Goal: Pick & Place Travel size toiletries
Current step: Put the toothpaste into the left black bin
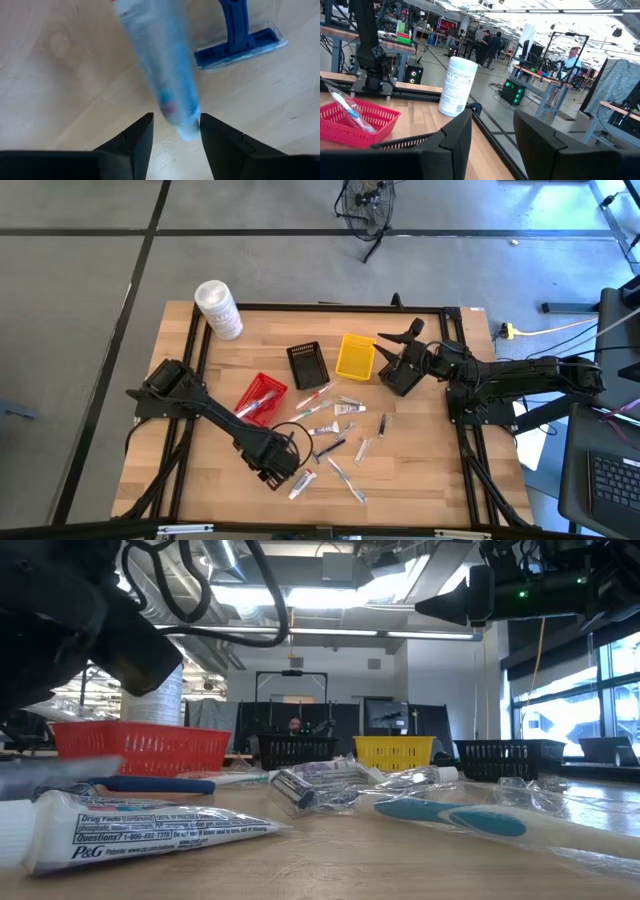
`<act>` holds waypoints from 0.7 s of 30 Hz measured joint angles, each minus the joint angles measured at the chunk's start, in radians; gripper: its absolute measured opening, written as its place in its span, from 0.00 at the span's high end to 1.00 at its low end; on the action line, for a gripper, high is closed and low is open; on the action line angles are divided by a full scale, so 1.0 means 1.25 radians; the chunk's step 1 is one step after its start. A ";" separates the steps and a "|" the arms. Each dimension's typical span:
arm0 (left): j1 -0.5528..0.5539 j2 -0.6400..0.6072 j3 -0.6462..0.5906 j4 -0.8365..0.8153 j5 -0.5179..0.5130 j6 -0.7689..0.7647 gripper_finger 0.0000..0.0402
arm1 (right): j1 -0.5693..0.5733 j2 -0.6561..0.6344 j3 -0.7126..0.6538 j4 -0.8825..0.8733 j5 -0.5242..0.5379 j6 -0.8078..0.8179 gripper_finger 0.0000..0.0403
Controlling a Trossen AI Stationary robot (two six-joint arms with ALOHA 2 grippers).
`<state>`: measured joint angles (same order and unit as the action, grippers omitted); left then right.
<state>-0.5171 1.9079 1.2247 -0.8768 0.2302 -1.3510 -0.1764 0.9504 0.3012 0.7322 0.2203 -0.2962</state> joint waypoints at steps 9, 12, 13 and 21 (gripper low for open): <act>0.000 0.000 -0.017 0.000 0.004 0.010 0.69 | 0.000 0.000 0.000 0.000 0.000 0.003 0.63; 0.001 0.000 -0.030 0.001 0.005 0.029 0.75 | 0.000 0.000 0.000 0.000 0.000 0.003 0.63; 0.001 0.000 -0.031 0.001 0.004 0.040 0.76 | 0.000 0.000 0.000 0.000 0.000 0.003 0.63; 0.002 -0.001 -0.027 0.006 -0.017 0.101 0.85 | 0.000 0.000 0.000 0.000 0.000 0.000 0.63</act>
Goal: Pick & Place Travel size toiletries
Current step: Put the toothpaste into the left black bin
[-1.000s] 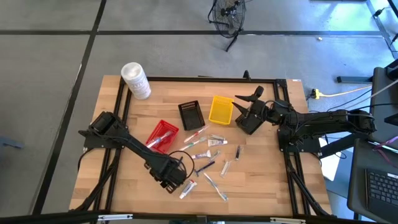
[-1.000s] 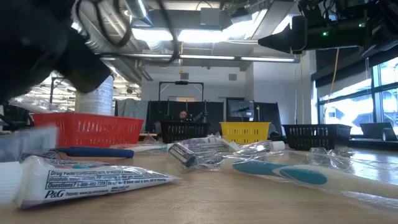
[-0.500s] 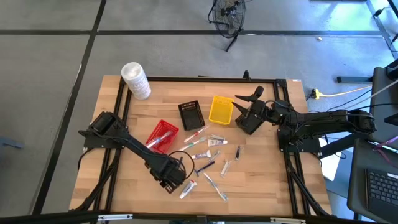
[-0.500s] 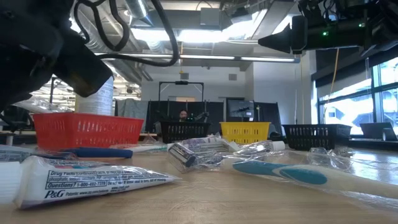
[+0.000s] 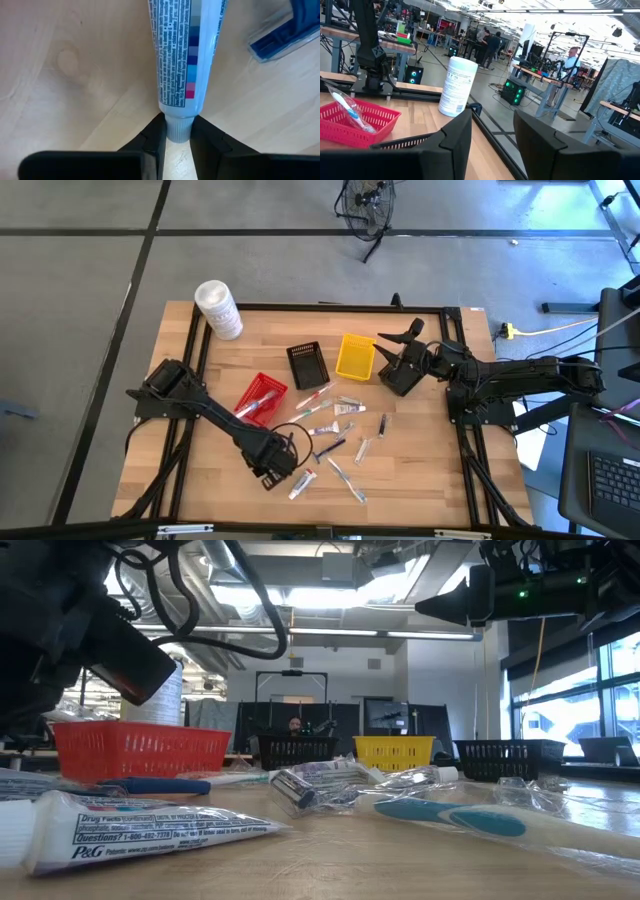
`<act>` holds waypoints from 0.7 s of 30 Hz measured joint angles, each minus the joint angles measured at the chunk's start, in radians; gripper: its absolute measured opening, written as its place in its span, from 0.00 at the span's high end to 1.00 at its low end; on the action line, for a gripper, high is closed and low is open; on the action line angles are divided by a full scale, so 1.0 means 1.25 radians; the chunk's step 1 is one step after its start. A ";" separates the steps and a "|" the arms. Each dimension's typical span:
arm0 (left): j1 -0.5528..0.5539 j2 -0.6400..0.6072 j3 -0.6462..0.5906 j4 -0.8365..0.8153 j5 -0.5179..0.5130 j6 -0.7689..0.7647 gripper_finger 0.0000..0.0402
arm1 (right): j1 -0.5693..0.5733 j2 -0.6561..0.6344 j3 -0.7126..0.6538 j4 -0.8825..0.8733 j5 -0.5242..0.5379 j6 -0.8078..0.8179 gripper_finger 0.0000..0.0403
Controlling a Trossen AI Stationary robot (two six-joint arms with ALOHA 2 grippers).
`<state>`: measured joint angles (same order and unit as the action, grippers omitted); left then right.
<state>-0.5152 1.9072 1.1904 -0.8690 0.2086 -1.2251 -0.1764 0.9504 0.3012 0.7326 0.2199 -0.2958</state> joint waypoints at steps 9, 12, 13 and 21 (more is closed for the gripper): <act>0.020 -0.037 0.000 -0.038 -0.004 0.018 0.84 | 0.000 0.000 0.000 0.000 0.000 0.000 0.63; 0.034 -0.069 0.001 -0.066 -0.019 0.017 0.84 | 0.000 0.000 0.000 0.000 0.000 0.000 0.63; 0.040 -0.081 0.001 -0.078 -0.036 0.017 0.84 | 0.000 0.000 0.000 0.000 0.000 0.000 0.63; 0.116 -0.180 0.001 -0.089 -0.292 0.123 0.84 | 0.000 0.000 0.000 0.000 0.000 0.000 0.63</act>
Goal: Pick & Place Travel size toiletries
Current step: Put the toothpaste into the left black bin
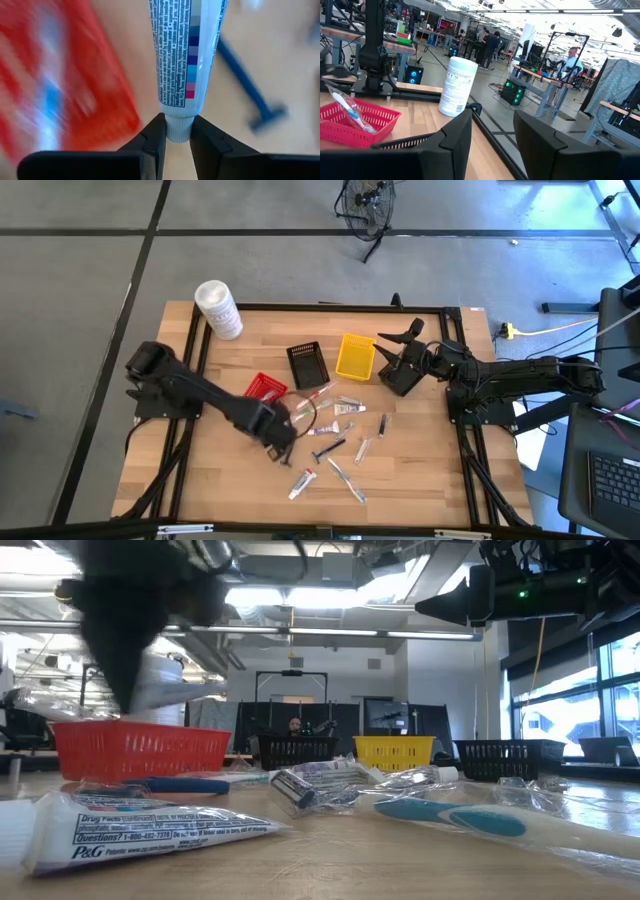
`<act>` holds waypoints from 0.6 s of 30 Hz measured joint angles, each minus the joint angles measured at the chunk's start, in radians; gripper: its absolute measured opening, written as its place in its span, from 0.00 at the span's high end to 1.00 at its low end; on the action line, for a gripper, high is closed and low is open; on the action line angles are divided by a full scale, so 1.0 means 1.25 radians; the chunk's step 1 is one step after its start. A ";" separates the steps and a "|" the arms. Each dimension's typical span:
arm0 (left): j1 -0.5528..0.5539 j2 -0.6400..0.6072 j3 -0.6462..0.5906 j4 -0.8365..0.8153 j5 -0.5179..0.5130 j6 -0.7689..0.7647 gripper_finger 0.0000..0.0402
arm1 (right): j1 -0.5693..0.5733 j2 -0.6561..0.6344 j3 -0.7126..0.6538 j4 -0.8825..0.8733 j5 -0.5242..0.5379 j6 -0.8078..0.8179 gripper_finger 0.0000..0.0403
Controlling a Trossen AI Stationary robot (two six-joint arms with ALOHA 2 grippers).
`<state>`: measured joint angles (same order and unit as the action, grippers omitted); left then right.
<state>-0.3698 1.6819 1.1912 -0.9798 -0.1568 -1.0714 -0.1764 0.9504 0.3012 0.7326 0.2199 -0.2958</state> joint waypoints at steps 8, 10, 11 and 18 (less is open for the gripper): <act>0.194 -0.018 0.001 0.053 -0.208 0.357 0.83 | 0.000 0.000 0.000 0.000 0.000 0.001 0.63; 0.252 -0.011 0.001 0.102 -0.188 0.449 0.82 | 0.000 0.000 0.000 0.000 0.000 0.003 0.63; 0.281 -0.006 0.001 0.123 -0.174 0.493 0.82 | 0.000 0.000 0.000 0.000 0.000 0.008 0.63; 0.429 0.017 0.001 0.179 -0.112 0.662 0.82 | 0.000 0.000 0.000 -0.035 0.000 0.042 0.63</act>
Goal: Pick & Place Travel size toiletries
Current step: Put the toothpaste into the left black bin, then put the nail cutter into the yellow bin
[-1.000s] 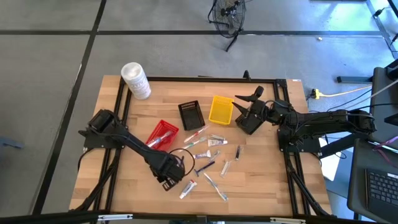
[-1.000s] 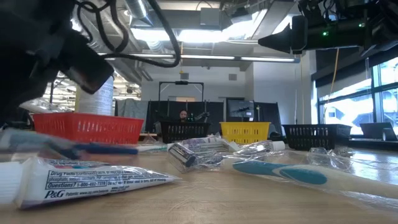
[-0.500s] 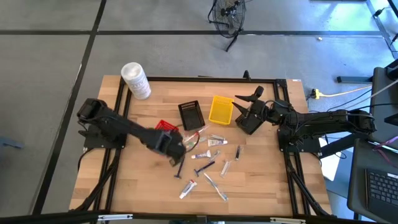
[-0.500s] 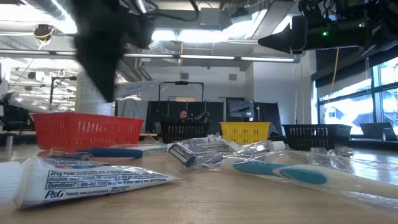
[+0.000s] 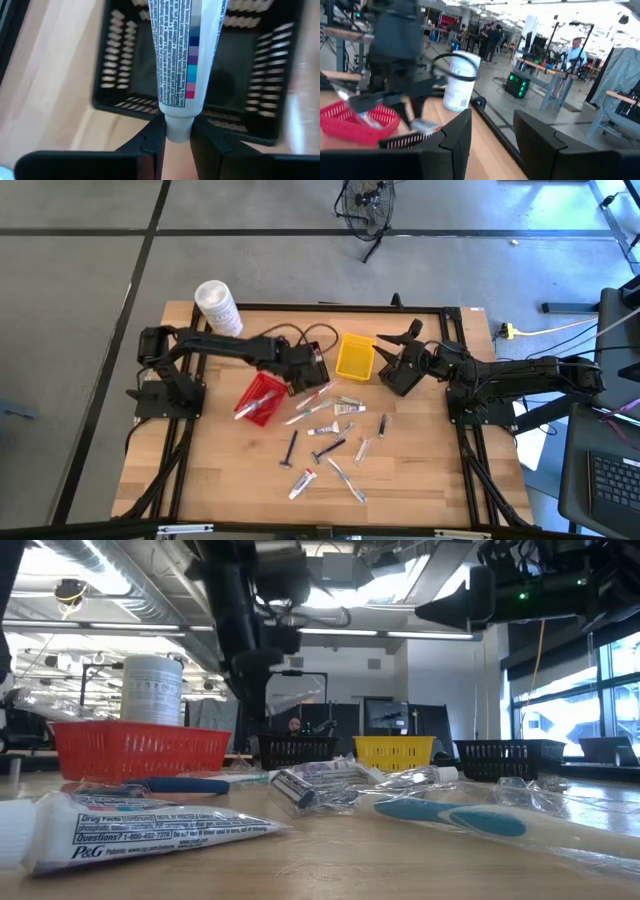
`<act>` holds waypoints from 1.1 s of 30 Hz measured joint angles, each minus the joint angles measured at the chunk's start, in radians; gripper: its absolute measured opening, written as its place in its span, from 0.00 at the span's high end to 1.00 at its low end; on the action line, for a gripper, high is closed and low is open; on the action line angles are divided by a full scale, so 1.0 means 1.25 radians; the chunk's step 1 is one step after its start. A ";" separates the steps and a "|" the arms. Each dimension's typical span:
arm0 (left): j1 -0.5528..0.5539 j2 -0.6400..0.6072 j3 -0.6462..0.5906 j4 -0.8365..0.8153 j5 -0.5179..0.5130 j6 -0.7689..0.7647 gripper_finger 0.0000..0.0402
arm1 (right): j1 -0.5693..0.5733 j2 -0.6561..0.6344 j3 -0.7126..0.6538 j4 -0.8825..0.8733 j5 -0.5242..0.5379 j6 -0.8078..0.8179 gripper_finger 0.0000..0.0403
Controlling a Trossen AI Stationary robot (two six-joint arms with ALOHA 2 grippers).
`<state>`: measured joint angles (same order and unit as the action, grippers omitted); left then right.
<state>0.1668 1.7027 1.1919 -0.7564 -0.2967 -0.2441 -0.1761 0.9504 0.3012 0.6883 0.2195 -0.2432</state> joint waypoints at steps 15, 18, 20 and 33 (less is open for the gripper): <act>0.061 0.005 0.000 0.004 0.044 0.131 0.78 | 0.001 0.000 0.000 -0.073 -0.002 0.105 0.63; 0.061 0.005 0.000 0.005 0.039 0.131 0.74 | 0.001 0.000 0.000 -0.083 -0.002 0.105 0.63; 0.061 0.005 0.000 0.005 0.019 0.131 0.72 | 0.001 0.000 0.000 -0.091 -0.002 0.105 0.63; 0.032 0.005 0.000 0.089 -0.006 0.086 0.71 | 0.001 0.000 0.000 -0.092 -0.002 0.105 0.63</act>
<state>0.2064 1.7092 1.1919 -0.6453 -0.3037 -0.1367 -0.1753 0.9508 0.3012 0.5730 0.2176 -0.1122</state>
